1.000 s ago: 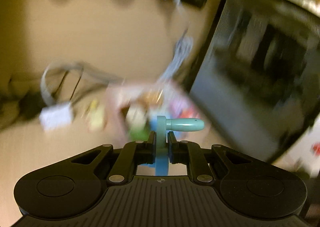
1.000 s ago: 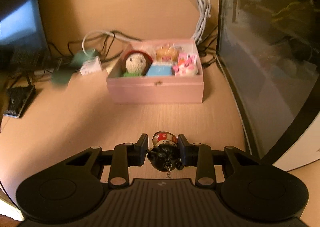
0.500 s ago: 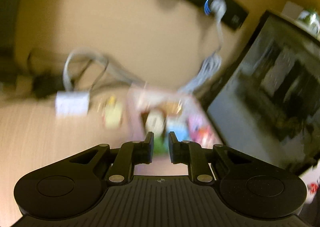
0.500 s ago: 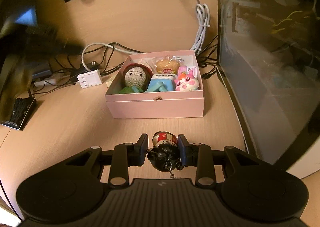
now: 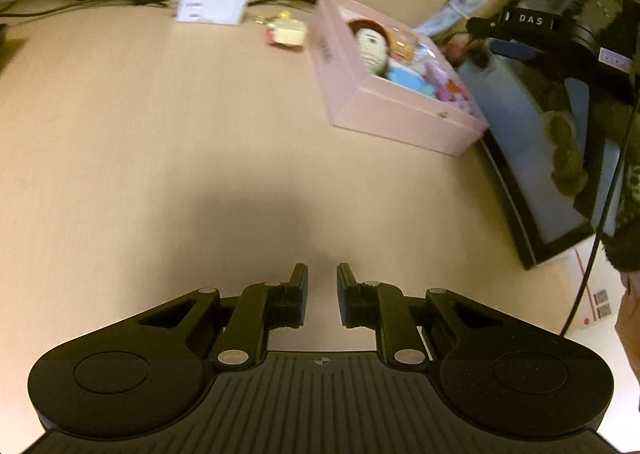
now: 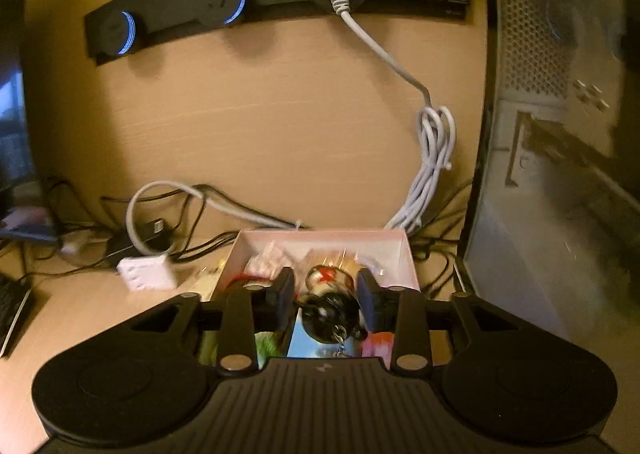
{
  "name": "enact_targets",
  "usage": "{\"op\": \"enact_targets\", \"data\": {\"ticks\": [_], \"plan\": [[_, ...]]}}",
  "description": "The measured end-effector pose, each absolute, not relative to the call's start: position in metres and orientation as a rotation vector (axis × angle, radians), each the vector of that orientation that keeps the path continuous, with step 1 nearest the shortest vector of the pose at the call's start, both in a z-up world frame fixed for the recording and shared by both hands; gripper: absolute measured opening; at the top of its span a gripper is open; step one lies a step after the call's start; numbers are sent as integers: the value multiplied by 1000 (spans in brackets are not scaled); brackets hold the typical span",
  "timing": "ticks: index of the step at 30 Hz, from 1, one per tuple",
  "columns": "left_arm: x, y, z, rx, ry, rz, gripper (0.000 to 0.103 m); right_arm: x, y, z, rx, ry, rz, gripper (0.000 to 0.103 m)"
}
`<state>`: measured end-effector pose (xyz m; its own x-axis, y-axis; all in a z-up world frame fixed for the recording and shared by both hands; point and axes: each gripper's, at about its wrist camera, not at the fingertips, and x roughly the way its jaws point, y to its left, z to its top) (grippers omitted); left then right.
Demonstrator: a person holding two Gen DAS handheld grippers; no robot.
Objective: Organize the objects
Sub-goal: 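Lower the wind-up figure into the pink box and open the right gripper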
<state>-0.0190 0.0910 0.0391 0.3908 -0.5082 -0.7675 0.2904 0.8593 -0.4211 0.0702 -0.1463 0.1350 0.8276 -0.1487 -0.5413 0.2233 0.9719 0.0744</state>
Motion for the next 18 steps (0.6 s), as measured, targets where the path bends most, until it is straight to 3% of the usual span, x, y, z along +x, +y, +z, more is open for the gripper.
{"op": "enact_targets", "data": {"ticks": [2,7,15,18], "plan": [[-17,100,40,-251,1044,-482,17,72,-142,133,151,570,-184,55],[0,106,45,-189,994,-401,17,62,-109,109,80,648,-108,55],[98,69,100,257,698,-498,18,29,-65,87,-17,734,26,57],[146,50,99,445,675,-481,19,15,-57,88,-37,741,48,59]]}}
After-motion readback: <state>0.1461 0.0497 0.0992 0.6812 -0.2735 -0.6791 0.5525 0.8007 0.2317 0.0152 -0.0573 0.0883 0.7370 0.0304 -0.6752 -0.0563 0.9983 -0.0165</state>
